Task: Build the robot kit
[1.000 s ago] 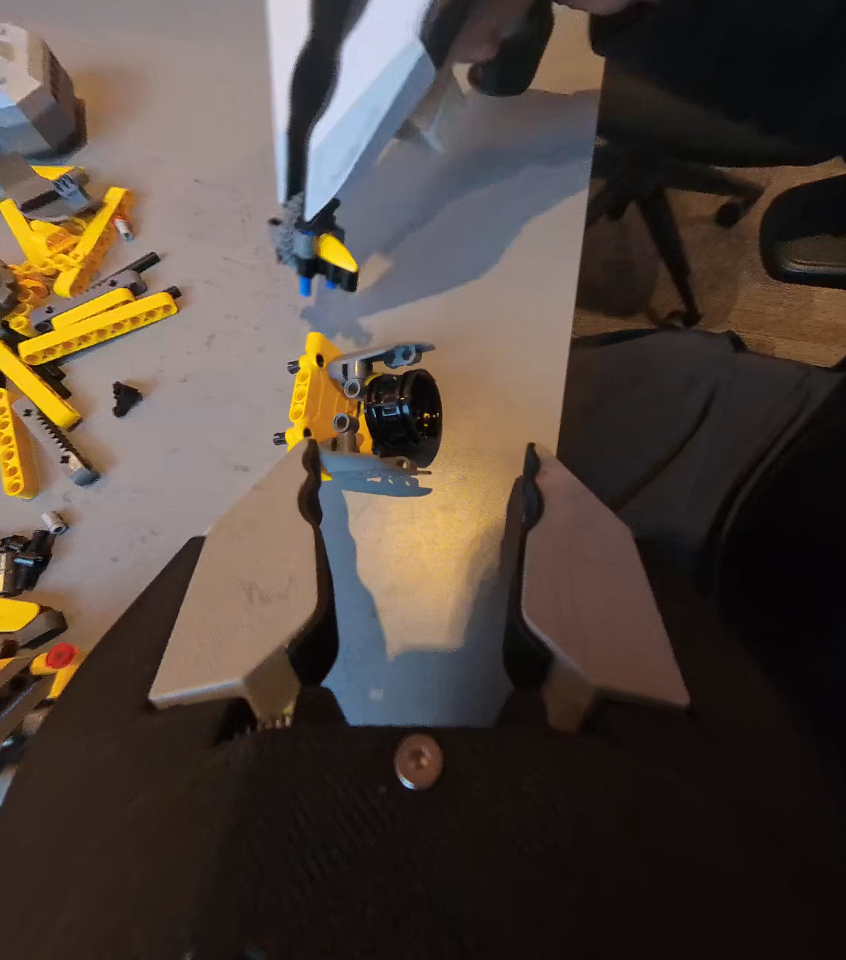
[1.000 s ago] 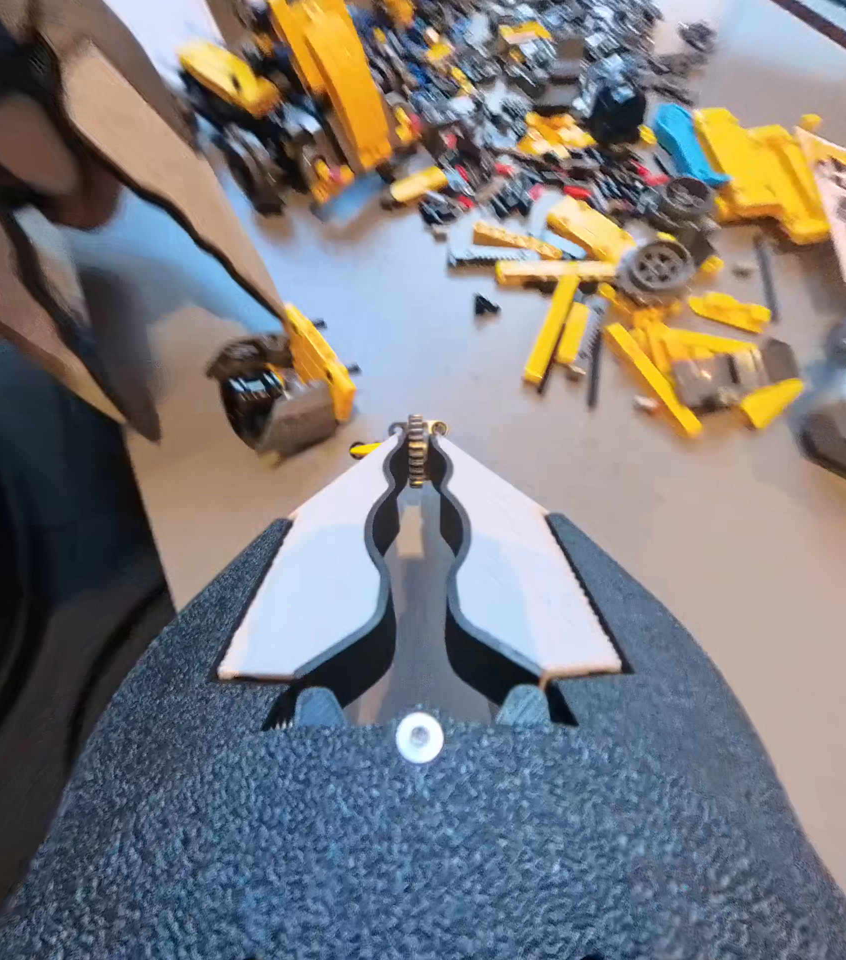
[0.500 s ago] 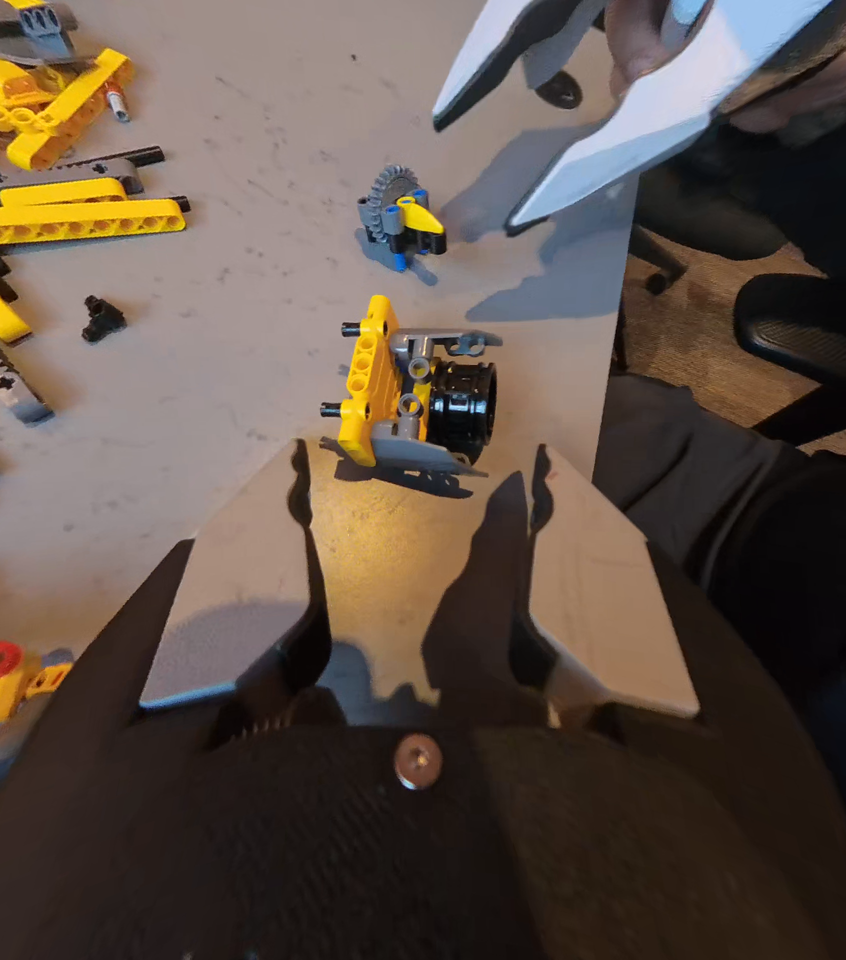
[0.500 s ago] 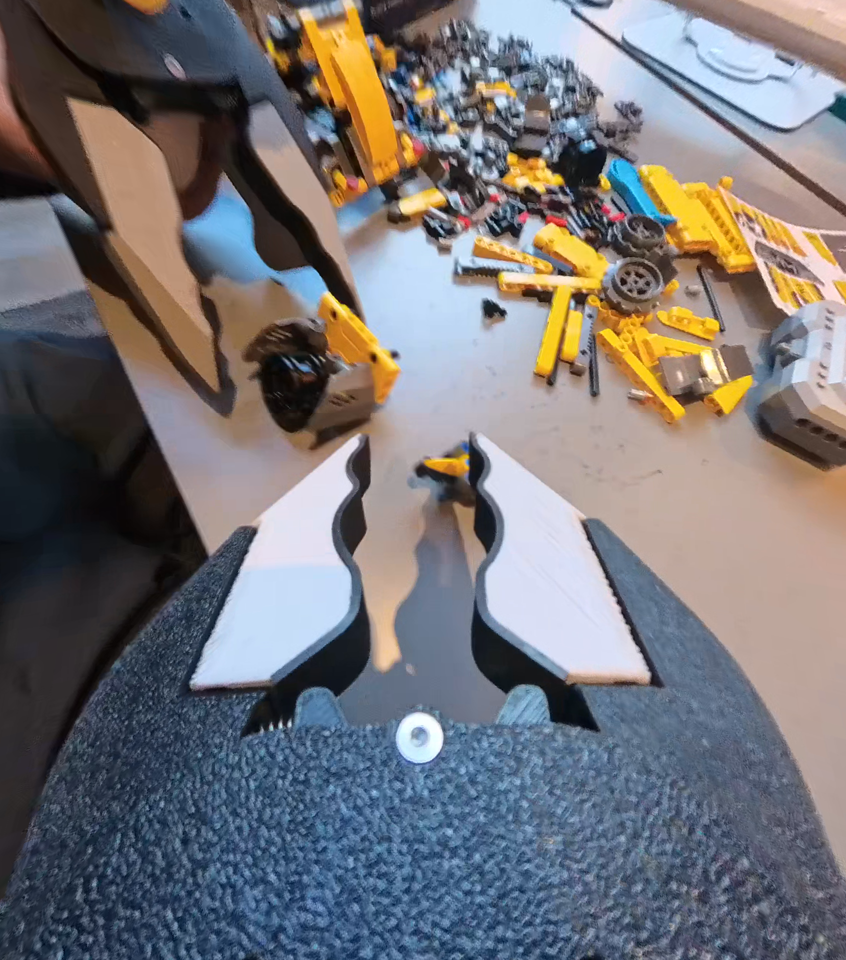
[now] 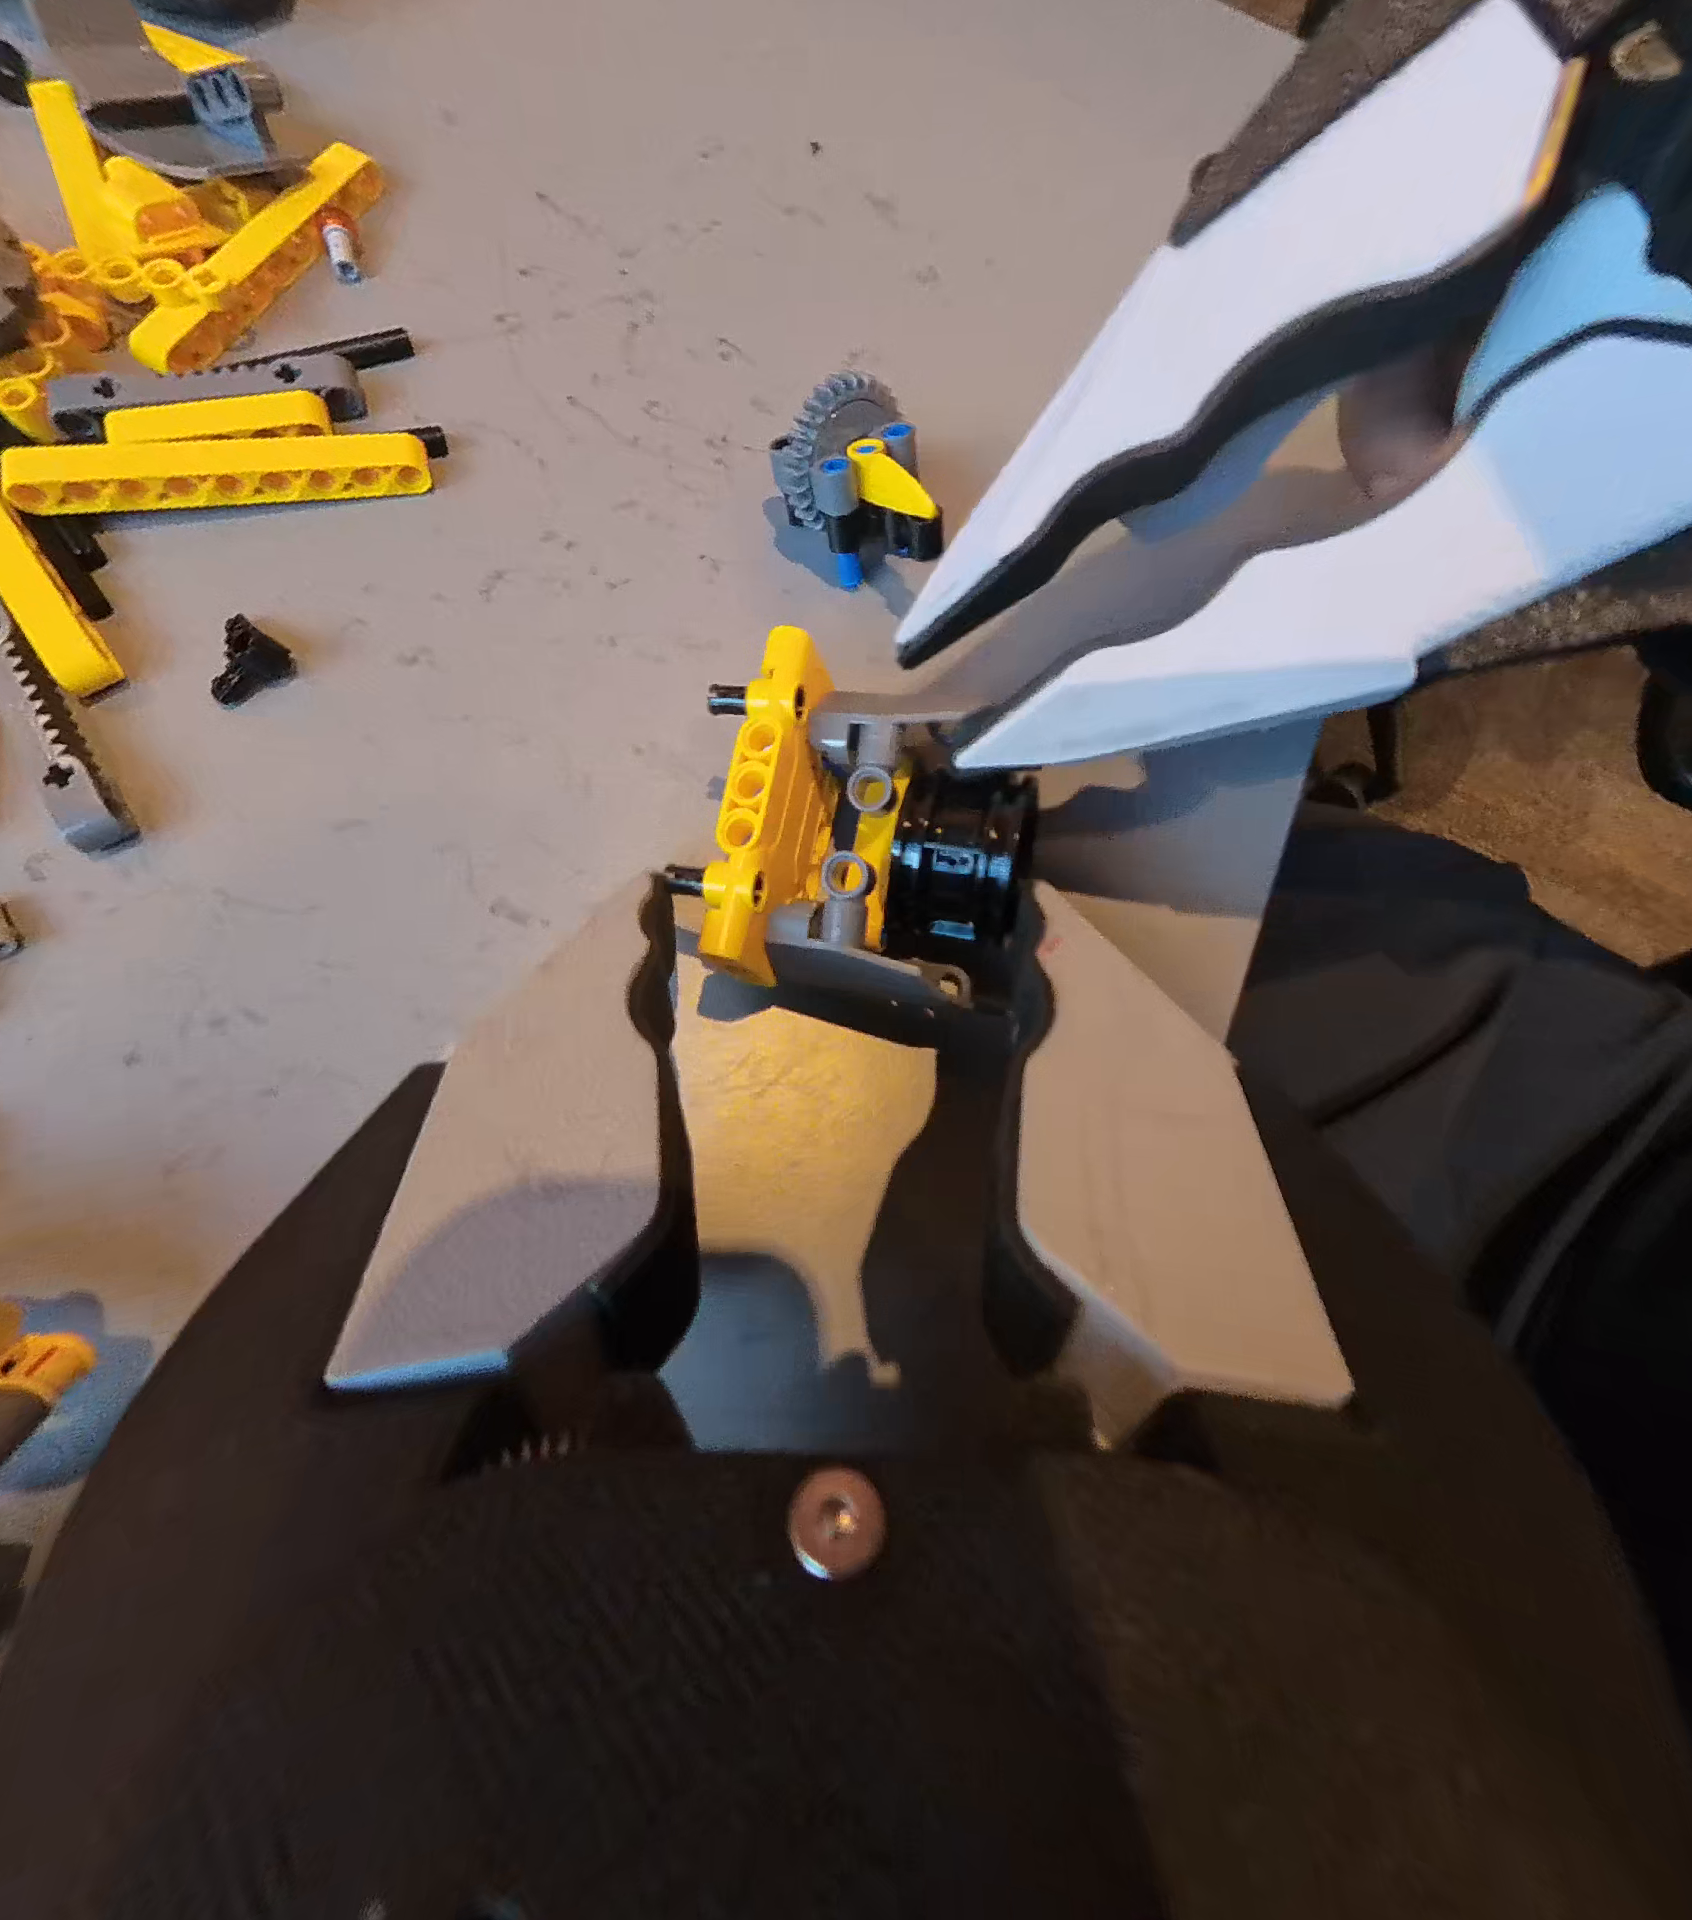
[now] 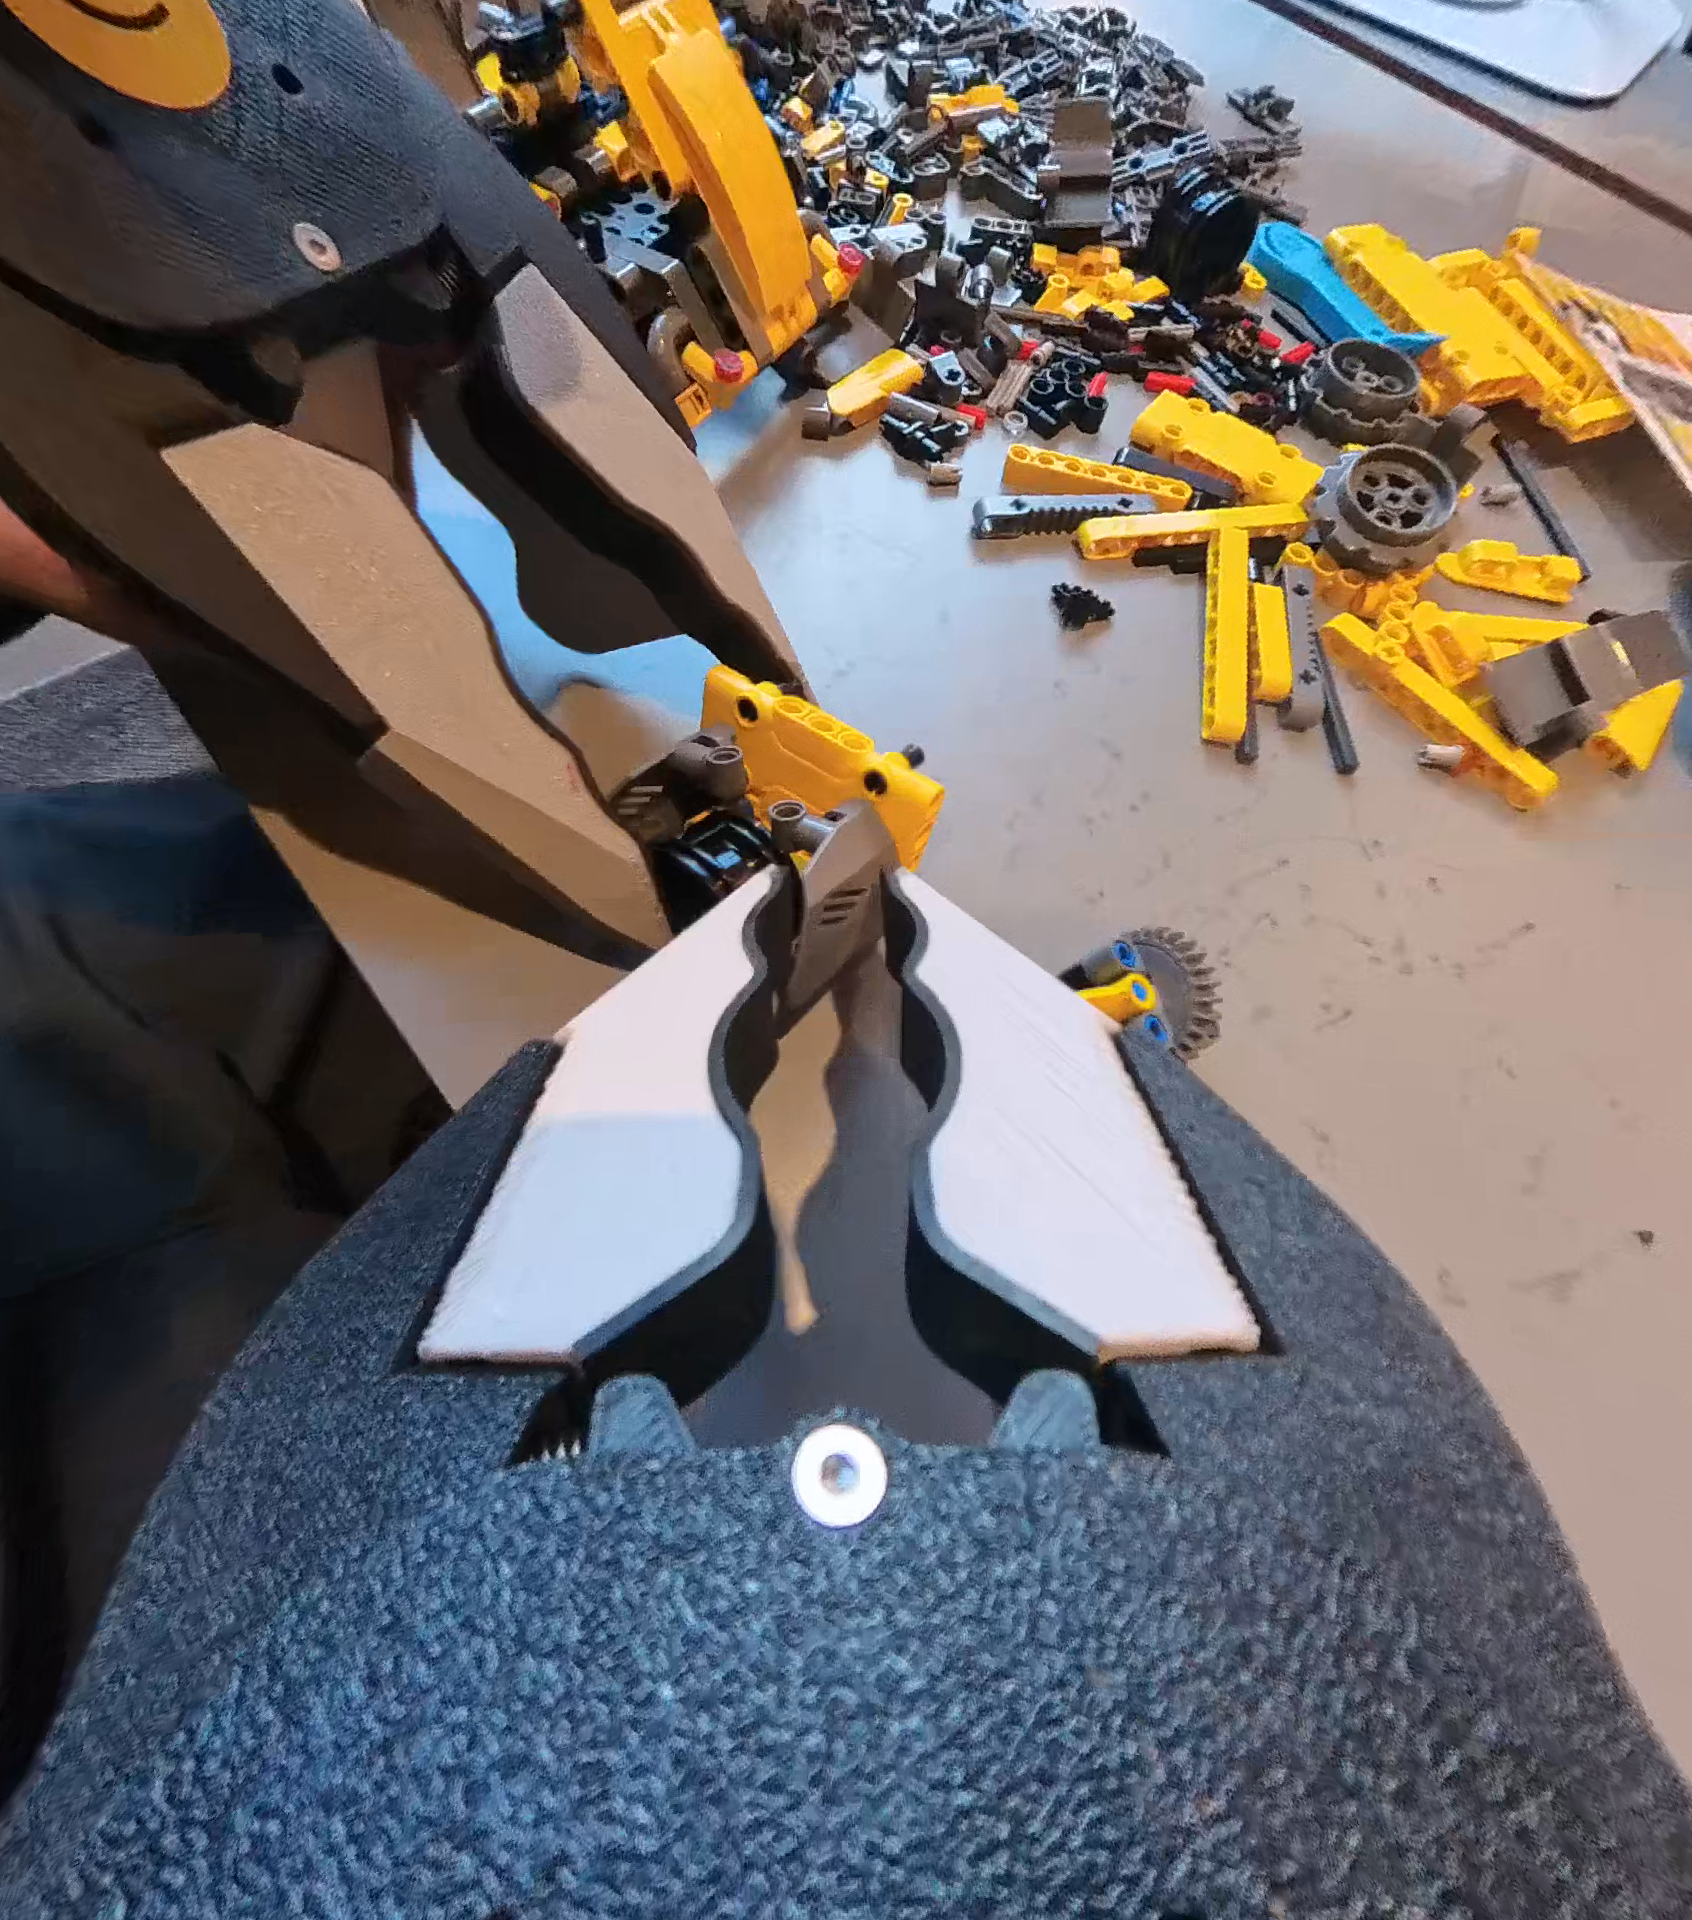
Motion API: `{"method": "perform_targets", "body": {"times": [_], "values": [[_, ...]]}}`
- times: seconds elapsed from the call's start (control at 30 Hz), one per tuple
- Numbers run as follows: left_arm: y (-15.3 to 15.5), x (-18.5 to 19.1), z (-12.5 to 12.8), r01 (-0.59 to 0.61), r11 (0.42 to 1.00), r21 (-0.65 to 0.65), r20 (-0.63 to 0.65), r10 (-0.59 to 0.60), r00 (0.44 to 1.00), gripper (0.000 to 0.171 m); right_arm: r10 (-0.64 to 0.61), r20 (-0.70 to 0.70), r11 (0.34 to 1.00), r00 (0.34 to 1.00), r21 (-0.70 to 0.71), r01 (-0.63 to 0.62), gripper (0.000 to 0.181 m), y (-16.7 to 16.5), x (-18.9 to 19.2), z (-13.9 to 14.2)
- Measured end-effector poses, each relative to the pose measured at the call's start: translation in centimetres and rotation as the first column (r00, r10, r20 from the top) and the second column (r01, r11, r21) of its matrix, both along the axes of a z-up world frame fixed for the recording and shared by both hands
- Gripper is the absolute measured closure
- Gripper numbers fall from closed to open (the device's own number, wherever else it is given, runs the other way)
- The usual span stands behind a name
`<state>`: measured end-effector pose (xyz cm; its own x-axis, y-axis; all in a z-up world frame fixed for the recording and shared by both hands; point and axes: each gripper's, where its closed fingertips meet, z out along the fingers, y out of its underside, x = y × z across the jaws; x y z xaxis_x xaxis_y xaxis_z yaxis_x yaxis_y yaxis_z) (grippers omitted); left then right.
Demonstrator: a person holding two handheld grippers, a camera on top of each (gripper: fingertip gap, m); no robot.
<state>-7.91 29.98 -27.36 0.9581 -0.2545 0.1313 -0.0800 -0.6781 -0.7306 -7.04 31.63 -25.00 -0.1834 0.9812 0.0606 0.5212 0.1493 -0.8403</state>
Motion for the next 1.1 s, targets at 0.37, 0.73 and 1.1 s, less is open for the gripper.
{"method": "perform_targets", "body": {"times": [0.37,0.73,1.1], "values": [[0.7,0.1,0.7,-0.084,0.994,0.072,-0.073,0.089,0.993,0.110,-0.049,0.009,0.976,0.999,0.212,0.046,0.179,1.0,0.0,-0.8],[1.0,-0.2,1.0,-0.103,0.989,0.108,-0.140,0.118,0.983,0.111,-0.151,0.009,0.961,0.989,-0.232,0.149,0.179,1.3,-0.3,-1.1],[0.8,-0.4,0.9,-0.116,0.988,0.104,-0.136,0.130,0.982,0.111,-0.170,0.048,0.891,0.984,-0.420,0.174,0.179,1.0,-0.5,-1.1]]}}
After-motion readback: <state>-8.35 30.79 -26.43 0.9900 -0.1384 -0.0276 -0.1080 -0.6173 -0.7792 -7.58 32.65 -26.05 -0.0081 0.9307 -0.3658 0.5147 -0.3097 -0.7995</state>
